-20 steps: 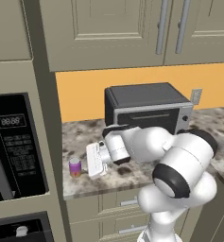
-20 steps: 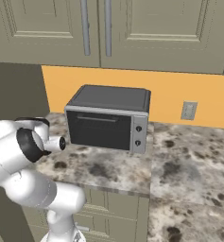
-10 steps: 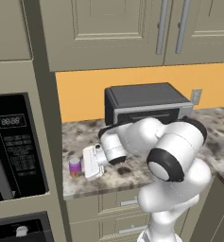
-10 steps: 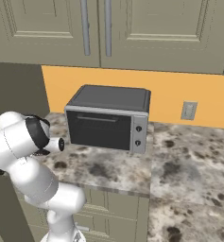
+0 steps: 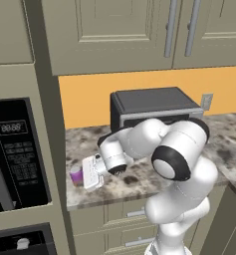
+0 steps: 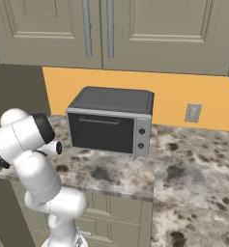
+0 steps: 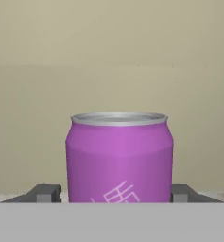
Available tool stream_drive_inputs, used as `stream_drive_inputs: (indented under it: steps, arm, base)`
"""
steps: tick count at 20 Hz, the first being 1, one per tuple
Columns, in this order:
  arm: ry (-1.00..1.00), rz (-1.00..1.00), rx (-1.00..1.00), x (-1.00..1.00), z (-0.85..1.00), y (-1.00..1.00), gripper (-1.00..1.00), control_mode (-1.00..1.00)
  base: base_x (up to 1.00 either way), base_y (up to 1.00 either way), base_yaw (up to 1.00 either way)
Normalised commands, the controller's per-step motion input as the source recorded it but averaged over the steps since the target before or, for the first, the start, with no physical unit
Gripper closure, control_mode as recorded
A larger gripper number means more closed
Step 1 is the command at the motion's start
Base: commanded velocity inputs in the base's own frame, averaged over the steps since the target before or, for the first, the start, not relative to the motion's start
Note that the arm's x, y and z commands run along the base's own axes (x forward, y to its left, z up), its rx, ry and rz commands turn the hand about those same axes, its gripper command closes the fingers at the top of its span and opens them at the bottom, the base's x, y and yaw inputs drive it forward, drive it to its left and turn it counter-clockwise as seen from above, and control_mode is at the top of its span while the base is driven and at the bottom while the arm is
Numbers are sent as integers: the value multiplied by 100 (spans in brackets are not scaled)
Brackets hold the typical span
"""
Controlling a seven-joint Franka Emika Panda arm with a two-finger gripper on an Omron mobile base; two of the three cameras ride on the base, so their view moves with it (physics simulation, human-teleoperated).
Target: Four empty soda cans are scattered around the kitchen. Gather all the cans and cluster them next to the stove for recycling.
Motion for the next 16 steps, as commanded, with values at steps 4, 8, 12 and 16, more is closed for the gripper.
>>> stream_drive_inputs:
  steps: [4,8,12,16]
  arm:
    - [0,0,0,0,-1,8,100,-100]
    - [0,0,0,0,0,0,100,-100]
    - [-7,2,2,-6,4,-13,100,-100]
    - [-8,0,3,-6,17,-20,100,-100]
  base:
    - [0,0,0]
    - [0,0,0]
    - [0,0,0]
    - [0,0,0]
